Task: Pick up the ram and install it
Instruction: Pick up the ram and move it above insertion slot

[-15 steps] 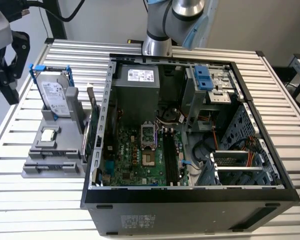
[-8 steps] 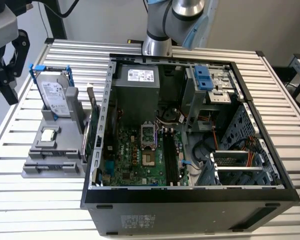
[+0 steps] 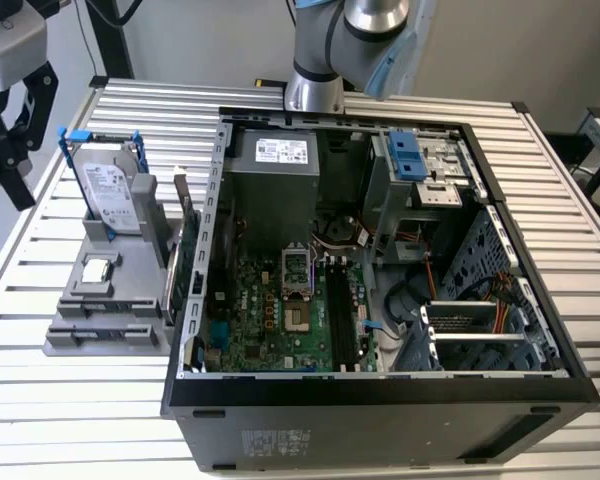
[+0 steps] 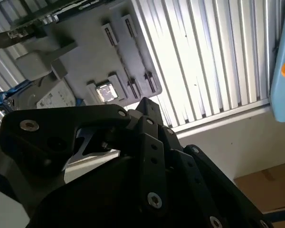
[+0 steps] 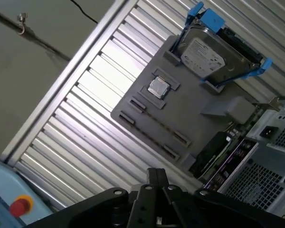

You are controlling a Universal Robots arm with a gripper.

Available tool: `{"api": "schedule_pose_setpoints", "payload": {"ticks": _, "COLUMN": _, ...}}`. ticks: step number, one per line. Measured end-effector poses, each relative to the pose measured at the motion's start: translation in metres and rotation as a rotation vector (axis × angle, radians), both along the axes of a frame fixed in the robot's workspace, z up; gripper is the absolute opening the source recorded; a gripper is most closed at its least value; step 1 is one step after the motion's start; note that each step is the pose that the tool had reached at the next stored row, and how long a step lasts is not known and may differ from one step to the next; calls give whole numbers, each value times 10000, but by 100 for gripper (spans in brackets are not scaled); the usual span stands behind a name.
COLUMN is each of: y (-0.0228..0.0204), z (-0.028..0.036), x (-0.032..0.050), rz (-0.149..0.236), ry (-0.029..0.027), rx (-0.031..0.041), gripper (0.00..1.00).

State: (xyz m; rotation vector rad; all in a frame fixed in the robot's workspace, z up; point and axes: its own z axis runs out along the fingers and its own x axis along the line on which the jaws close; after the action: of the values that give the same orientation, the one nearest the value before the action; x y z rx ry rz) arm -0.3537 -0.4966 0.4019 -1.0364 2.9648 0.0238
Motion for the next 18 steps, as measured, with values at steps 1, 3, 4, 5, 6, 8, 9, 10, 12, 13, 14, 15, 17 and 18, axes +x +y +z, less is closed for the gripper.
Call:
{"api": "schedule_pose_setpoints", "payload": {"ticks": 1, "y": 0, "z": 2, "x": 0, "rz": 152, "ry": 0, "rx": -13, "gripper": 0}}
{"api": "schedule_pose_setpoints", "payload": {"ticks": 3, "y": 0, "z": 6, "x": -1, "rz": 463, "ry": 0, "rx": -43, "gripper": 0}}
{"api": "schedule_pose_setpoints", "payload": {"ticks": 4, "y": 0, "z": 8, "x": -2, "rz": 617, "ry": 1, "rx": -58, "gripper": 0}}
{"api": "schedule_pose_setpoints", "payload": {"ticks": 5, "y": 0, "z": 10, "x": -2, "rz": 775, "ry": 0, "rx": -72, "gripper": 0}}
{"api": "schedule_pose_setpoints", "payload": {"ticks": 6, "y": 0, "z": 13, "x": -3, "rz": 927, "ry": 1, "rx": -86, "gripper": 0}}
{"api": "schedule_pose_setpoints", "payload": {"ticks": 8, "y": 0, "z": 17, "x": -4, "rz": 1234, "ry": 0, "rx": -117, "gripper": 0}}
{"api": "schedule_pose_setpoints", "payload": {"ticks": 9, "y": 0, "z": 19, "x": -4, "rz": 1384, "ry": 0, "rx": -132, "gripper": 0}}
{"api": "schedule_pose_setpoints", "payload": {"ticks": 10, "y": 0, "z": 22, "x": -5, "rz": 1539, "ry": 1, "rx": -149, "gripper": 0}}
{"api": "schedule_pose_setpoints", "payload": {"ticks": 12, "y": 1, "z": 26, "x": -6, "rz": 1838, "ry": 1, "rx": -182, "gripper": 0}}
{"api": "schedule_pose_setpoints", "payload": {"ticks": 13, "y": 1, "z": 28, "x": -7, "rz": 2001, "ry": 1, "rx": -200, "gripper": 0}}
{"api": "schedule_pose_setpoints", "payload": {"ticks": 14, "y": 1, "z": 30, "x": -7, "rz": 2143, "ry": 1, "rx": -216, "gripper": 0}}
{"api": "schedule_pose_setpoints", "payload": {"ticks": 15, "y": 0, "z": 32, "x": -7, "rz": 2302, "ry": 1, "rx": -234, "gripper": 0}}
{"api": "schedule_pose_setpoints", "payload": {"ticks": 17, "y": 1, "z": 36, "x": -9, "rz": 2595, "ry": 2, "rx": -268, "gripper": 0}}
{"api": "schedule_pose_setpoints", "payload": {"ticks": 18, "y": 1, "z": 38, "x": -9, "rz": 2749, "ry": 2, "rx": -284, "gripper": 0}}
